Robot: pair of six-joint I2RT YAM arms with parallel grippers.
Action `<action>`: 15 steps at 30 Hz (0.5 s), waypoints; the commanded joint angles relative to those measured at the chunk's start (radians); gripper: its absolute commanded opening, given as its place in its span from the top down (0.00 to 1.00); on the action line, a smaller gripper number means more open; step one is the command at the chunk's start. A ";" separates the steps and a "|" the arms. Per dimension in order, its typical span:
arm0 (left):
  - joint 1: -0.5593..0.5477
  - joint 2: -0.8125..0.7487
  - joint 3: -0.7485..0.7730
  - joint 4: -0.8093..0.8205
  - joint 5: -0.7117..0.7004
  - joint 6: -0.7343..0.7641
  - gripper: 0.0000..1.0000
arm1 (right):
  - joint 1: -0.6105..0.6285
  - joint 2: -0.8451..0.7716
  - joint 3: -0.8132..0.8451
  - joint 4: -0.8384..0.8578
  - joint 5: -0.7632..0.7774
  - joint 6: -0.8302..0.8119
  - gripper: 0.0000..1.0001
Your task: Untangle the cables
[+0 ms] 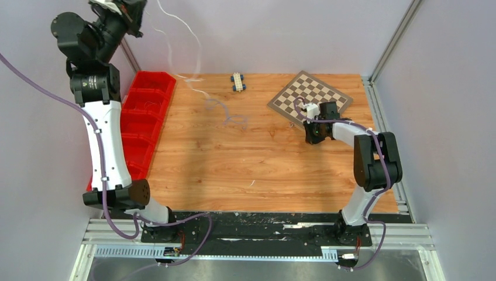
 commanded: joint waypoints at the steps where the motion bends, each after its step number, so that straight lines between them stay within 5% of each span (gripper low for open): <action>1: 0.068 0.050 0.127 0.068 -0.134 -0.065 1.00 | -0.072 0.017 -0.073 -0.073 0.122 -0.087 1.00; 15: 0.146 0.032 0.035 0.070 -0.074 -0.036 1.00 | -0.096 0.008 -0.025 -0.131 -0.032 -0.068 1.00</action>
